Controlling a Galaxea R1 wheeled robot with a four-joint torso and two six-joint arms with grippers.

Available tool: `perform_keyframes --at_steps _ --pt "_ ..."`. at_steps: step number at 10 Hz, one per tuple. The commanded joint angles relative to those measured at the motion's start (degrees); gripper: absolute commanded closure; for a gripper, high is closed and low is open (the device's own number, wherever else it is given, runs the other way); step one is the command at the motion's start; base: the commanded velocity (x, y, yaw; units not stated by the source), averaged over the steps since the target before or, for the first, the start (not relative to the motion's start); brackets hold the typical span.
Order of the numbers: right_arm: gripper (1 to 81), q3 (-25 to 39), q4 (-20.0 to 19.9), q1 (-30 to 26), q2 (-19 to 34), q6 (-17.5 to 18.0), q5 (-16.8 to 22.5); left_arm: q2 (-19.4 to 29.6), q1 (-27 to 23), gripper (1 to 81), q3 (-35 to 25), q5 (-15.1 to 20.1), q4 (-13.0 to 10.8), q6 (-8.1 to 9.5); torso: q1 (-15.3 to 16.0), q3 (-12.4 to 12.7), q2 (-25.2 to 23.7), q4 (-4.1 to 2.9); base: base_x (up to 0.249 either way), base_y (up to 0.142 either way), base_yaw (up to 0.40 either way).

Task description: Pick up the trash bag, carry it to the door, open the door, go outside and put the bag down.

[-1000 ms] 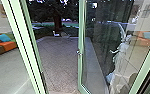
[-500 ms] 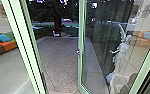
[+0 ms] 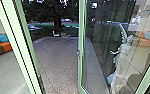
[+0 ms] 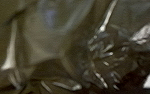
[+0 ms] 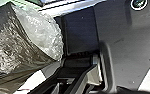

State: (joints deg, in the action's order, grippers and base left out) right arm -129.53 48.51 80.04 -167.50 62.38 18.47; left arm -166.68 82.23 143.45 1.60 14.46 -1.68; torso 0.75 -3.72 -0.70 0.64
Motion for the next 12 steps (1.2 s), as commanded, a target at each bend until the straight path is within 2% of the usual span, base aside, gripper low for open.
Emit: perform_keyframes --at_steps 1,5,8,12 --pt "1.0 1.13 0.45 -3.53 -0.05 -0.15 2.45 0.2 -3.08 81.1 -0.36 3.41 -0.4 -0.51 0.0 0.0 0.0 0.0 0.086 0.0 0.0" --pt "1.0 1.13 0.45 -3.61 -0.05 -0.15 2.45 -0.59 -2.99 81.1 -0.18 3.5 -0.57 -0.51 0.0 0.0 0.0 0.0 0.086 0.0 0.0" --pt "1.0 1.13 0.45 -3.61 -0.05 -0.15 2.45 -2.17 -3.08 81.1 2.19 3.5 -0.57 -0.51 0.0 0.0 0.0 0.0 0.078 0.0 0.0" --pt "1.0 1.13 0.54 -3.61 -0.05 -0.24 2.45 -2.17 -3.07 81.1 2.19 3.59 -0.57 -0.51 -0.02 0.0 0.0 0.0 0.0 0.0 0.0"
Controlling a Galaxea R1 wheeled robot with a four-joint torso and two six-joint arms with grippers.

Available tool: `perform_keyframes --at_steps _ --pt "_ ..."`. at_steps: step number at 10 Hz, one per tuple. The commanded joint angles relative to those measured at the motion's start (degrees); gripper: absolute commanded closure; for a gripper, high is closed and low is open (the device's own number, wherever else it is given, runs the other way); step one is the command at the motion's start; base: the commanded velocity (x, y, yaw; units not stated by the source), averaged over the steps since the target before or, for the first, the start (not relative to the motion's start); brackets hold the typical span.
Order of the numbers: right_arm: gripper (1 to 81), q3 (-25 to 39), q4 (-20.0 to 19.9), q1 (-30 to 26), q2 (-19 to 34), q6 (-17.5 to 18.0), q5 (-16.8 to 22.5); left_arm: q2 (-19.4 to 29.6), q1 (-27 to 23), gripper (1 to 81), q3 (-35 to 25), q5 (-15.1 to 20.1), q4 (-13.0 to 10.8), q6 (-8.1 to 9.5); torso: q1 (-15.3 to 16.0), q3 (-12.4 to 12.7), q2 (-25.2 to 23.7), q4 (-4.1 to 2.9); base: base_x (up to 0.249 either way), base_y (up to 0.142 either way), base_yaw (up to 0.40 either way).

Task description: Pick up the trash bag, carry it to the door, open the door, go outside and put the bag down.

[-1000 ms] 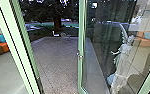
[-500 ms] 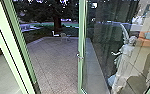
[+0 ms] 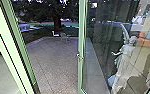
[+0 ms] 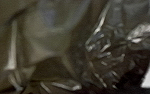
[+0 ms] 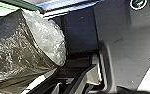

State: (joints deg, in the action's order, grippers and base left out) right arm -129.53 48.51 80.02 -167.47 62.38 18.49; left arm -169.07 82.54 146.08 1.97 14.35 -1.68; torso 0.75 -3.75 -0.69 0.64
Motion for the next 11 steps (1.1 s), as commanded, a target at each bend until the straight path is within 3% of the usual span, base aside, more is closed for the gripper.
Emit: perform_keyframes --at_steps 1,6,11 --pt "1.0 1.13 0.54 -3.59 -0.08 -0.24 2.42 0.22 -3.31 81.1 -0.44 3.21 -0.46 -0.51 0.0 0.0 0.0 0.0 0.0 0.0 0.0" --pt "1.0 0.51 0.45 -3.5 -0.17 -0.24 1.28 0.13 -3.31 81.1 -0.44 3.21 -0.46 -0.51 0.0 0.0 0.0 0.0 0.0 0.0 0.0" --pt "1.0 0.16 0.45 -3.5 -0.34 -0.24 1.11 0.22 -3.31 81.1 -0.44 3.21 -0.46 -0.51 0.0 0.0 -0.02 0.0 0.0 -0.078 0.0"
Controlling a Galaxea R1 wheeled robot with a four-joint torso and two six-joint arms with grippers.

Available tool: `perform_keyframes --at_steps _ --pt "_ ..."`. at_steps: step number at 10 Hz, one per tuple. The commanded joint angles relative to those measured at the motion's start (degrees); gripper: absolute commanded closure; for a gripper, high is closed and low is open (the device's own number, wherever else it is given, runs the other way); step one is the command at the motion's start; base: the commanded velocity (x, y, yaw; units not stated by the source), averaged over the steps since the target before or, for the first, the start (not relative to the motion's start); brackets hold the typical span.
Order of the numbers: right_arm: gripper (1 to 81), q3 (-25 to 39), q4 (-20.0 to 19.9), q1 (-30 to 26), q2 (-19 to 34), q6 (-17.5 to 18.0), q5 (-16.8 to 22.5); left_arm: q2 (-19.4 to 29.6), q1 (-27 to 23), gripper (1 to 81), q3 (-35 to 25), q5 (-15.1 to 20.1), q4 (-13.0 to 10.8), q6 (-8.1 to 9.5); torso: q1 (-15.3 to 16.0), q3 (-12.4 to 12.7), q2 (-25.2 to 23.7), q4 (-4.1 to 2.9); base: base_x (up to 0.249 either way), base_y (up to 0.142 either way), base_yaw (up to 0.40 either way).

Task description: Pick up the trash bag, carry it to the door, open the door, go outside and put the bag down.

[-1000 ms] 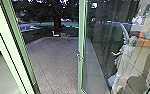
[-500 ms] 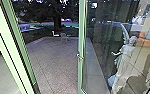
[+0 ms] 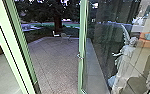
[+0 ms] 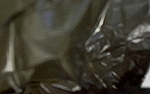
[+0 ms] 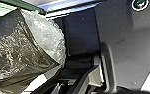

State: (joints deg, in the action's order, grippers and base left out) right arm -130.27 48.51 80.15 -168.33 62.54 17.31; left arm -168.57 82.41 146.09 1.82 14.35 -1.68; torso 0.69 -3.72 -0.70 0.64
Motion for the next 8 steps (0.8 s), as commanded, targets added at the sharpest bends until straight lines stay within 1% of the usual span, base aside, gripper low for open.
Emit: perform_keyframes --at_steps 1,5,8 --pt "1.0 0.9 0.45 -3.63 0.51 -0.4 2.29 -0.28 -3.26 81.1 -0.46 3.37 -0.46 -0.51 0.02 0.0 0.0 0.0 0.0 -0.082 0.0" --pt "1.0 0.9 0.45 -3.55 0.51 -0.39 2.29 -0.28 -3.17 81.1 -0.46 3.37 -0.46 -0.51 0.02 -0.02 0.0 0.0 0.0 -0.082 0.0" --pt "1.0 0.9 0.45 -3.55 0.51 -0.39 2.29 -0.28 -3.17 81.1 -0.46 3.37 -0.46 -0.51 0.02 0.0 0.0 0.0 0.0 0.0 0.0"
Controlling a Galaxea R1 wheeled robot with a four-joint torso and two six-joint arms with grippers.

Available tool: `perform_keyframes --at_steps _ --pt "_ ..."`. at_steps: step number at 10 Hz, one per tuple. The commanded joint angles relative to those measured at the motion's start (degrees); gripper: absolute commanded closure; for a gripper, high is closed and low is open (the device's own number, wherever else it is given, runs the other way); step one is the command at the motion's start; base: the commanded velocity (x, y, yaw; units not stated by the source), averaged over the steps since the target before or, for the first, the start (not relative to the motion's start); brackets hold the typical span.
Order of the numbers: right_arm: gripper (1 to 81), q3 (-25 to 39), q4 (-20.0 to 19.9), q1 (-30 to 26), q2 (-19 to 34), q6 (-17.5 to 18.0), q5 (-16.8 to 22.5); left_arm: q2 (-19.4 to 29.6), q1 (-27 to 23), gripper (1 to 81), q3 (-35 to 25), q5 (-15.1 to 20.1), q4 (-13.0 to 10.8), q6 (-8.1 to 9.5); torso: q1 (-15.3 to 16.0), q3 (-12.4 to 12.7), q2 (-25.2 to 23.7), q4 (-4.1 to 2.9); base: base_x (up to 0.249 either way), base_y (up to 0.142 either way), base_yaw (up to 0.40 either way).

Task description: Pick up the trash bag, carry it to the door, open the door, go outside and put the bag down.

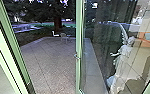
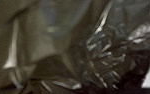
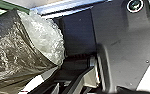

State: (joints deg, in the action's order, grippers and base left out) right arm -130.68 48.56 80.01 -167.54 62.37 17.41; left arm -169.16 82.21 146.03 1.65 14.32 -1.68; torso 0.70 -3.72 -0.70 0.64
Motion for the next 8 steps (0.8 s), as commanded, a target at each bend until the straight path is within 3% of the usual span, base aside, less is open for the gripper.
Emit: perform_keyframes --at_steps 1,8 --pt "1.0 1.32 0.4 -3.4 -0.28 -0.23 2.19 0.31 -2.98 81.1 -0.39 3.54 -0.44 -0.51 0.0 -0.02 0.0 0.0 0.0 0.0 0.0" --pt "1.0 1.32 0.49 -3.4 -0.28 -0.23 2.28 0.31 -2.98 81.1 -0.39 3.54 -0.53 -0.51 0.0 -0.02 0.0 0.0 0.0 0.0 0.0"
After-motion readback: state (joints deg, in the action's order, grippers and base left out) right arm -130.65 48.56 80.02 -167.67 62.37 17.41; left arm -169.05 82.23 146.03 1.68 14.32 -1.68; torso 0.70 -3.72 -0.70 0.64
